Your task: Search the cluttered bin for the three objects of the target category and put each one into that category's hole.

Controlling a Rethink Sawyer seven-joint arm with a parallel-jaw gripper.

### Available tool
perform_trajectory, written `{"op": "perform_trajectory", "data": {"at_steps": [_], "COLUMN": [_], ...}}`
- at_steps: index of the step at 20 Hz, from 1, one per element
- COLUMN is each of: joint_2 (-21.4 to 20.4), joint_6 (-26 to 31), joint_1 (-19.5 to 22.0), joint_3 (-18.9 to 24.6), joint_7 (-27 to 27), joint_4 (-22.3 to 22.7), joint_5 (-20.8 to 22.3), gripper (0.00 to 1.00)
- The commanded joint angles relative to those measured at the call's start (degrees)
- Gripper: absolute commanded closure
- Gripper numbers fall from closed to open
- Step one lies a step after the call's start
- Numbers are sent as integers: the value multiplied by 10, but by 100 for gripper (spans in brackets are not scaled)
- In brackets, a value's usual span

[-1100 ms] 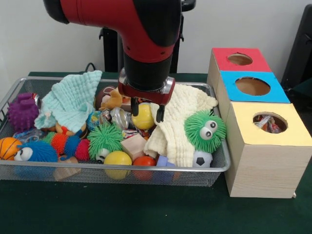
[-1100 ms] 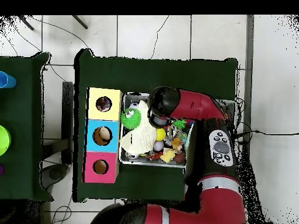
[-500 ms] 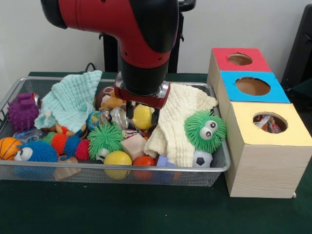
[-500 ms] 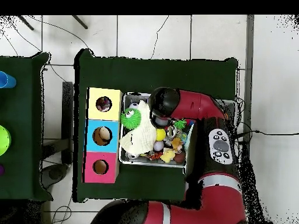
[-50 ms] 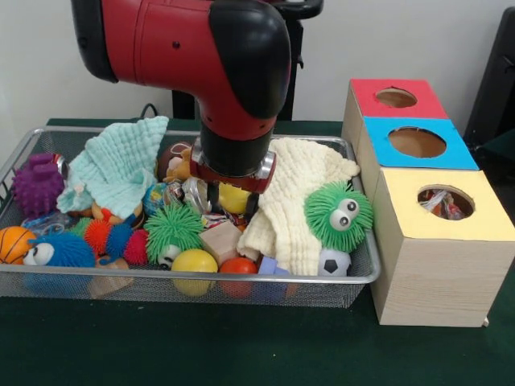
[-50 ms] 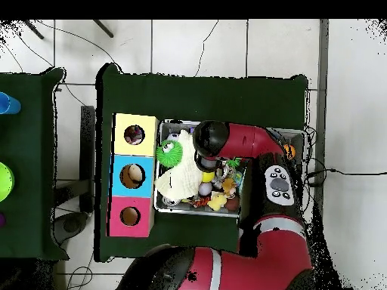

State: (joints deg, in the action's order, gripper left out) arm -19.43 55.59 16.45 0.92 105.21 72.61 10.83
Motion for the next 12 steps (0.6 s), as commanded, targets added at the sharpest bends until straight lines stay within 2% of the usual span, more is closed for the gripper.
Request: {"op": "perform_trajectory", "data": {"at_steps": [1, 6, 12], "joint_2": [36, 38, 63], "joint_6": [12, 26, 31], "joint_1": [11, 16, 26], "joint_3": [33, 25, 25], "joint_7": [-48, -50, -58], "joint_4": [-7, -9, -25], "joint_5": [36, 43, 44], "gripper": [0, 0, 0]}}
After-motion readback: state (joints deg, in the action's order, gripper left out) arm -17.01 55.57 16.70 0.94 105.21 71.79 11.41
